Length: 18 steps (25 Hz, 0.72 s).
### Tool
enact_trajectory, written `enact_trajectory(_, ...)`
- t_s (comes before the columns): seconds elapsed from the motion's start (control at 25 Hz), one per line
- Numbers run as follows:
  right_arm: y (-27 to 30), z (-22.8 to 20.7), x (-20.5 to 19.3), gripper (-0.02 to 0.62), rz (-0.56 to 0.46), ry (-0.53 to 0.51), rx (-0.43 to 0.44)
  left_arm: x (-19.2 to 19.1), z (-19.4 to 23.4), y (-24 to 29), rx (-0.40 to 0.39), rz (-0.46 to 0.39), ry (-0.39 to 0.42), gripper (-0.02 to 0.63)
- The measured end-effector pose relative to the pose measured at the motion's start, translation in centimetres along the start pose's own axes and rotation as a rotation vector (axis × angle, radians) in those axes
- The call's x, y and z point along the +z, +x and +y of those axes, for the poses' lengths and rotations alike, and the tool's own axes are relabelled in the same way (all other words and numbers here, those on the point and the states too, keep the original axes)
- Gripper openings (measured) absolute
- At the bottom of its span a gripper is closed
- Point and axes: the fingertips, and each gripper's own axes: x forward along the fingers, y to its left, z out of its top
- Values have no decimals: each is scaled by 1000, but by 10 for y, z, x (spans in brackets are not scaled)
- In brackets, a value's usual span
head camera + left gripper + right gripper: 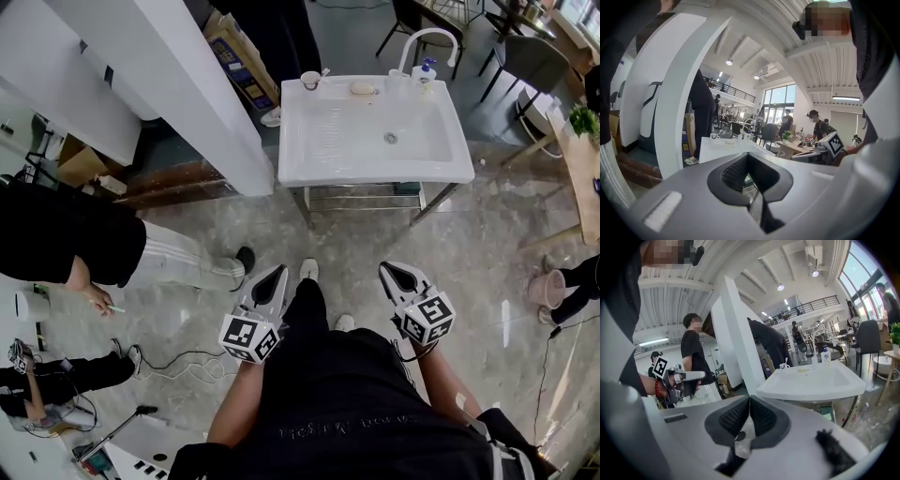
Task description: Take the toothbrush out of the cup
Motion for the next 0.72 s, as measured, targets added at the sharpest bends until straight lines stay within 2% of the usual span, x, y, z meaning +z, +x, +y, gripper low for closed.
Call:
enact_trajectory(0.28, 34, -18, 12, 14, 30, -2, -22, 6, 35, 37, -21, -1, -15, 8)
enact_trajectory(0.72, 115, -36, 54, 14, 32, 33, -63, 35, 114, 93, -75, 22, -16, 8)
